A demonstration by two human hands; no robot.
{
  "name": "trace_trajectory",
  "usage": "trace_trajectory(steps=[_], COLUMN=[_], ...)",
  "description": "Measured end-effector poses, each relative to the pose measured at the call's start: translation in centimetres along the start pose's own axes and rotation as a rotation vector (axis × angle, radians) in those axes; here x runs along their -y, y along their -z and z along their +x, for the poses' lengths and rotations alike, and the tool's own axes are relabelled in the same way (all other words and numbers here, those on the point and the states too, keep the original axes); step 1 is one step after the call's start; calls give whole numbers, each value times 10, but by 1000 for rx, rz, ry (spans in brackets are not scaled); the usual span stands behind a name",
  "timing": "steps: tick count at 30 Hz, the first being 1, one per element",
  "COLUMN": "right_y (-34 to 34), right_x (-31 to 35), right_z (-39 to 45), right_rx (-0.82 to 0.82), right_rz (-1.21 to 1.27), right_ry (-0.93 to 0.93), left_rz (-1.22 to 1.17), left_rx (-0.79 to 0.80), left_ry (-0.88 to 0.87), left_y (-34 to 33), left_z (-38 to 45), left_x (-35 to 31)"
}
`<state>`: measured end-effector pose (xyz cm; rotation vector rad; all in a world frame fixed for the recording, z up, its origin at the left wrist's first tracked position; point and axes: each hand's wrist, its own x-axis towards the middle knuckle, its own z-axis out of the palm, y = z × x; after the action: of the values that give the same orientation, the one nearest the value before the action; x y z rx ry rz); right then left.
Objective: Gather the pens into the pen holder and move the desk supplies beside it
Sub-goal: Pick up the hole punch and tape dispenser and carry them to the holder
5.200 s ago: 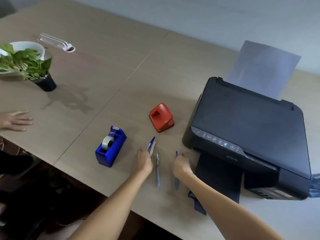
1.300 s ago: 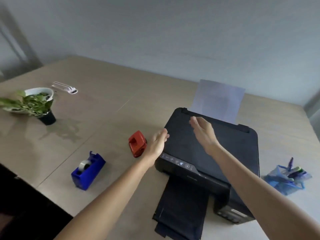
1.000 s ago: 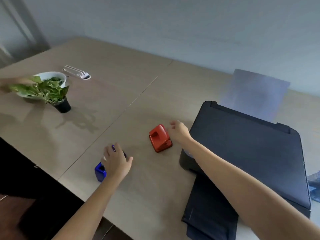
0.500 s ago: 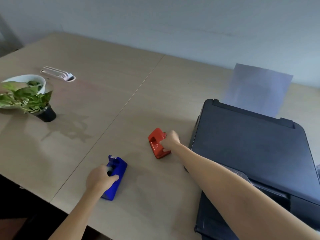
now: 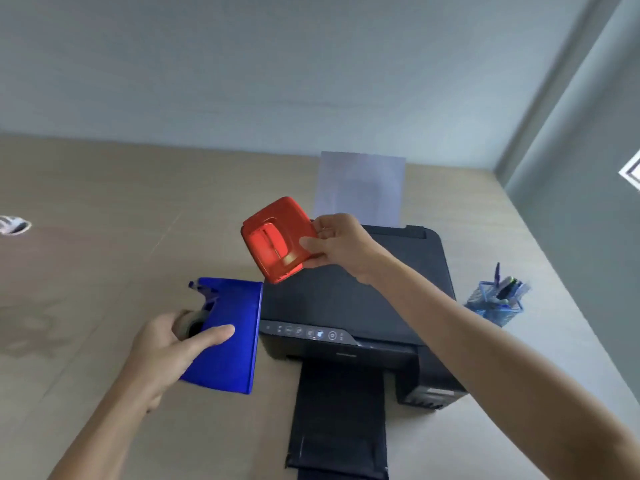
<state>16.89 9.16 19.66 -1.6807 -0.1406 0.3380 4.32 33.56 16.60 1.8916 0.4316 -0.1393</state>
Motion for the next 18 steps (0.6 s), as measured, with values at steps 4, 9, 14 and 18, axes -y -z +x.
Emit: trace_trajectory(steps=[4, 9, 14, 18], right_y=[106, 229, 312, 347], right_x=[-7, -52, -117, -178], right_z=[-77, -177, -256, -286], right_rx=[-135, -344, -549, -679], right_rz=[-12, -17, 27, 31], right_ry=[37, -60, -235, -392], left_rz=[25, 194, 441, 651], left_rx=[194, 560, 773, 759], left_ry=[-99, -97, -63, -163], left_y=[-96, -239, -369, -442], left_z=[-38, -82, -117, -113], left_x=[-43, -55, -38, -24])
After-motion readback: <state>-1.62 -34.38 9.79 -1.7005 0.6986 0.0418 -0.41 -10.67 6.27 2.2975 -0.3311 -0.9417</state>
